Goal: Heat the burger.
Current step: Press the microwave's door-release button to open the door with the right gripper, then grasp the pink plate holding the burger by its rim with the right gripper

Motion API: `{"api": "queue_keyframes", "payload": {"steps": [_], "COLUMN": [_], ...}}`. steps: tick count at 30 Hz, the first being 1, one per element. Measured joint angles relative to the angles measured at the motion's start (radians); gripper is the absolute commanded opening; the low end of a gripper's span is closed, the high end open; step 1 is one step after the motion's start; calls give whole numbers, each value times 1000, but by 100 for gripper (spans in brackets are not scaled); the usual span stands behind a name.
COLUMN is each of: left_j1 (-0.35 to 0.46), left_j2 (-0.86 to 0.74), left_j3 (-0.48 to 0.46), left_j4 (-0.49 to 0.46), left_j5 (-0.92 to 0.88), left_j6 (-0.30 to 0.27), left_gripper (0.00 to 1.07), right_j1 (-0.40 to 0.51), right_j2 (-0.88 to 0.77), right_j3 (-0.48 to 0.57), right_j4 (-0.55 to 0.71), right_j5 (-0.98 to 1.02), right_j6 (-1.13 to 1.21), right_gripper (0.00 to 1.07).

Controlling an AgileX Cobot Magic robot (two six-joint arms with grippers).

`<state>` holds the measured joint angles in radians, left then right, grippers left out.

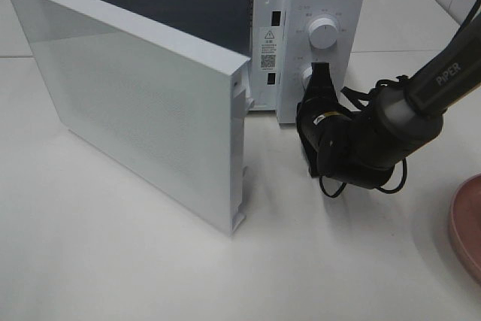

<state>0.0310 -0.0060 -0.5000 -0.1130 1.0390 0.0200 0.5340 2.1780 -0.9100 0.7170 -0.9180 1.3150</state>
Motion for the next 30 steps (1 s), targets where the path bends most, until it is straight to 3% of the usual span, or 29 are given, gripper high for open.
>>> {"api": "queue_keyframes", "payload": {"steps": [16,30], "left_j1": [0,0], "left_j2": [0,0], "left_j3": [0,0], "left_j4": [0,0], "left_j5": [0,0], "left_j6": [0,0], "left_gripper": [100,100], "right_j1": [-21,-33], "right_j2": [-46,-180], "right_j3": [38,149], "right_j4": [-58,-62], "right_j5": [39,196], "right_j6": [-4,-72], "right_gripper": [0,0]}}
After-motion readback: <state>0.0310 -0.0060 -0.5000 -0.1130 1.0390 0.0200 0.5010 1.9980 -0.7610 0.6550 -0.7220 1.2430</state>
